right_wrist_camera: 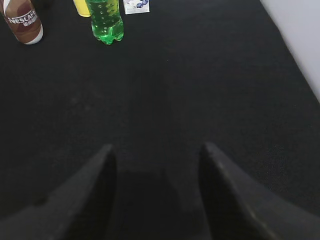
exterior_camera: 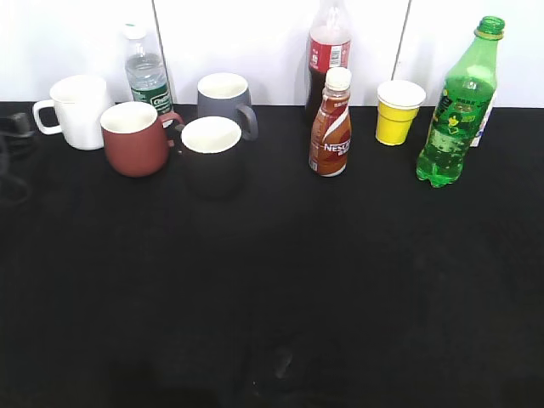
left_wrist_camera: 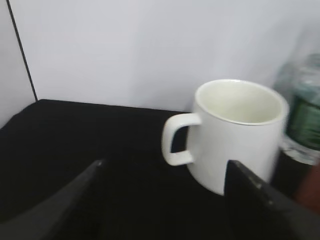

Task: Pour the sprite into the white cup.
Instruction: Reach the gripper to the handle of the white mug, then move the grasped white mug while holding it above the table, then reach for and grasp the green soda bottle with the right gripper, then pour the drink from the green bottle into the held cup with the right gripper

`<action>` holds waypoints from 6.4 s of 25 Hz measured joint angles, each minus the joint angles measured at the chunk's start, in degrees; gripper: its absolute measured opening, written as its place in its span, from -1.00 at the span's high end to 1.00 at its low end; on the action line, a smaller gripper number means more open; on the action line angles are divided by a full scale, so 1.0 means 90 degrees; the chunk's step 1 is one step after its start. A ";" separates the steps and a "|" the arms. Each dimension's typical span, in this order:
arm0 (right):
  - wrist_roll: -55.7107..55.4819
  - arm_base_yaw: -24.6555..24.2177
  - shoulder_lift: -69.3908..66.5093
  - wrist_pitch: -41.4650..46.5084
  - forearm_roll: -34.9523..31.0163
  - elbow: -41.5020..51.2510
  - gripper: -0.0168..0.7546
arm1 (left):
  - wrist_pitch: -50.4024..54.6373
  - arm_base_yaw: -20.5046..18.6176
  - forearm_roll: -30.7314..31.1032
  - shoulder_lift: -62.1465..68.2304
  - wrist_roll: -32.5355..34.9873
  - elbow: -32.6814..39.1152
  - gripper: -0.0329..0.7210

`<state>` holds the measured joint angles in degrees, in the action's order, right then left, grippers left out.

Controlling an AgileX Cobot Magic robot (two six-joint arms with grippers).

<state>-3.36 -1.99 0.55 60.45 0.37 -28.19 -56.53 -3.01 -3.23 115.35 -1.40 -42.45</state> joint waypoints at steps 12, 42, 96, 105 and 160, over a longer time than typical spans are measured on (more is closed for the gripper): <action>0.0000 0.0000 0.0000 0.0000 0.0000 0.0000 -0.07 | 0.1379 -0.0262 0.0505 0.1951 0.0000 -0.2882 -0.34; 0.0264 0.0000 -0.2995 -0.5483 0.0101 0.0762 -0.08 | 0.0405 0.1813 0.1080 -0.2958 0.0092 0.1856 0.76; 0.4497 0.3531 -1.1683 -1.0467 0.1868 -0.2835 -0.13 | 0.0120 0.2261 0.2678 -0.2510 -0.0618 0.1856 0.77; 0.7912 0.3531 -1.1685 -1.0533 0.0582 -0.2837 -0.13 | 0.0409 0.2261 0.3094 -0.2510 -0.0623 0.1856 0.77; 1.0399 0.3531 -1.1690 -1.2231 -0.0041 -0.2863 -0.10 | -0.0119 0.2261 0.3174 -0.2510 -0.0328 0.1856 0.77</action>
<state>90.23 29.79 -104.66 -49.62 0.00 -53.96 -57.60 17.34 25.34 92.77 -4.35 -25.75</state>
